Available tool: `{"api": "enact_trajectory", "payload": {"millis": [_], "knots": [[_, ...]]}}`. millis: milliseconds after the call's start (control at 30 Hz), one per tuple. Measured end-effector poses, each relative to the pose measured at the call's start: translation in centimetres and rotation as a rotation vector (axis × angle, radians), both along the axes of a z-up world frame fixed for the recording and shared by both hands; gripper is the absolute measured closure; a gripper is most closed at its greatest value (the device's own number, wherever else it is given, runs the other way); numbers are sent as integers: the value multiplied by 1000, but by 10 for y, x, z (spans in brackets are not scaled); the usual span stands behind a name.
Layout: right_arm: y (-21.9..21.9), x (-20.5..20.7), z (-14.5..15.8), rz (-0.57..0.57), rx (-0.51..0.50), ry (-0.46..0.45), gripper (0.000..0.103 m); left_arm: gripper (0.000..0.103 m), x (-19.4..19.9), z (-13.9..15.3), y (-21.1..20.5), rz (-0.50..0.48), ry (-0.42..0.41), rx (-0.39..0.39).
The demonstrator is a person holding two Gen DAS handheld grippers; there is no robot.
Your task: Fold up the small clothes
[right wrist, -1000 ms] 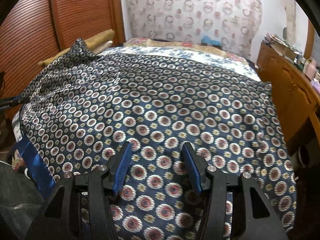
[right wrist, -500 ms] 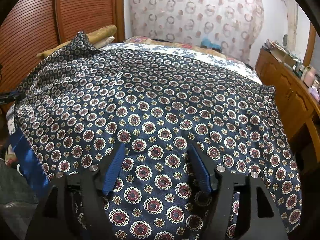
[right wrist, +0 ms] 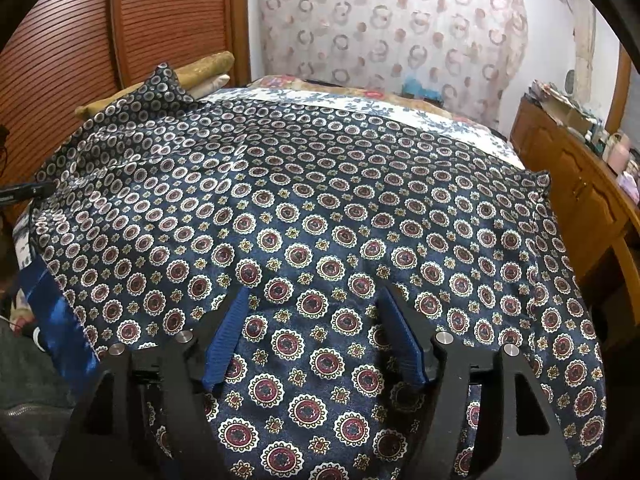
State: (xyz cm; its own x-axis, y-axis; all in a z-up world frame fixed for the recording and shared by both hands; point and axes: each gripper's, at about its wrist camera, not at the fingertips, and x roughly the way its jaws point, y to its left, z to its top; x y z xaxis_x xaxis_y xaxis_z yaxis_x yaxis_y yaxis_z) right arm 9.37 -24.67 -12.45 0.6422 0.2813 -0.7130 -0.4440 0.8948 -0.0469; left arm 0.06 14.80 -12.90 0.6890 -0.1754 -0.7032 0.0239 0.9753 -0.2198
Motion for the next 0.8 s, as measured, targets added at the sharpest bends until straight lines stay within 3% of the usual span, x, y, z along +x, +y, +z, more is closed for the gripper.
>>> {"api": "enact_trajectory", "payload": {"millis": [100,167,533,800], "knots": [[0,0,0,0,0,0,33,96,0,1,-3,-16,-3,2],[0,0,0,0,0,0,33,99,-1,6,-7,-25,-24,1],[1,-1,1,-3,-6,8,33,100,8,72,-41,-152,-205,-53],[-28,-8,20,-65,39,-30,33,100,35,118,-93,-305,-290,-49]]}}
